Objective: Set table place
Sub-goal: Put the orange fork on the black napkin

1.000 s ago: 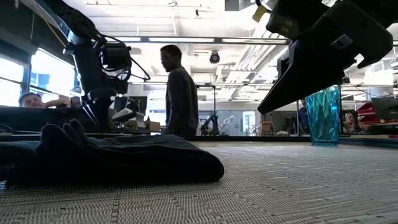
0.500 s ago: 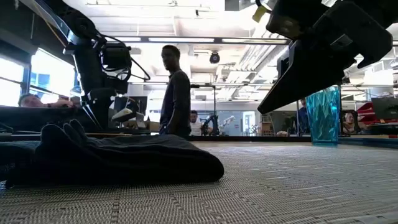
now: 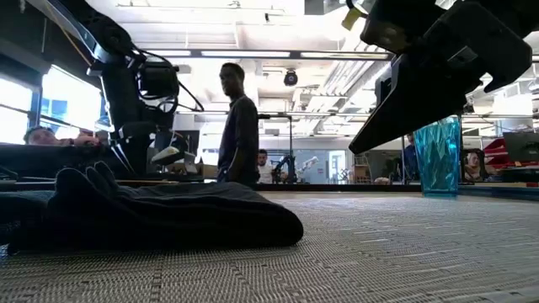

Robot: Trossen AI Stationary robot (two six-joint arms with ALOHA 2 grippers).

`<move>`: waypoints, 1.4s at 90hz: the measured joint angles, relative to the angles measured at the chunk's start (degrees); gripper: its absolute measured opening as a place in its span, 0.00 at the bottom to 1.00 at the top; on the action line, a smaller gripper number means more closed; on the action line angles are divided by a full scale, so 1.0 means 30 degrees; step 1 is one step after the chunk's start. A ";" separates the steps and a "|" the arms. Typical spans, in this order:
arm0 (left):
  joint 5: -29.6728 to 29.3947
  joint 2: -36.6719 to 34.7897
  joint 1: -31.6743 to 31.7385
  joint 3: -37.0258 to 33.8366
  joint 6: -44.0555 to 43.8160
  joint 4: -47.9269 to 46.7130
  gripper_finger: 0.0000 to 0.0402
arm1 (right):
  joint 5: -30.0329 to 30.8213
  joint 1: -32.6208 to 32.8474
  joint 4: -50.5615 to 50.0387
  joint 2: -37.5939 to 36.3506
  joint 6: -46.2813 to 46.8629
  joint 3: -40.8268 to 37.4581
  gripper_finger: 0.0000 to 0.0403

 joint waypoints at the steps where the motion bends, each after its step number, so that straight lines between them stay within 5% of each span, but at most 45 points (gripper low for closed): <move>1: 0.0000 0.0030 0.0002 0.0000 0.0001 0.0000 0.42 | 0.0000 0.0000 0.0000 0.0000 0.0000 0.0000 0.31; 126: 0.0000 0.0834 0.0006 0.0000 0.0184 0.0052 0.42 | 0.0000 0.0003 0.0000 0.0000 -0.0036 0.0000 0.31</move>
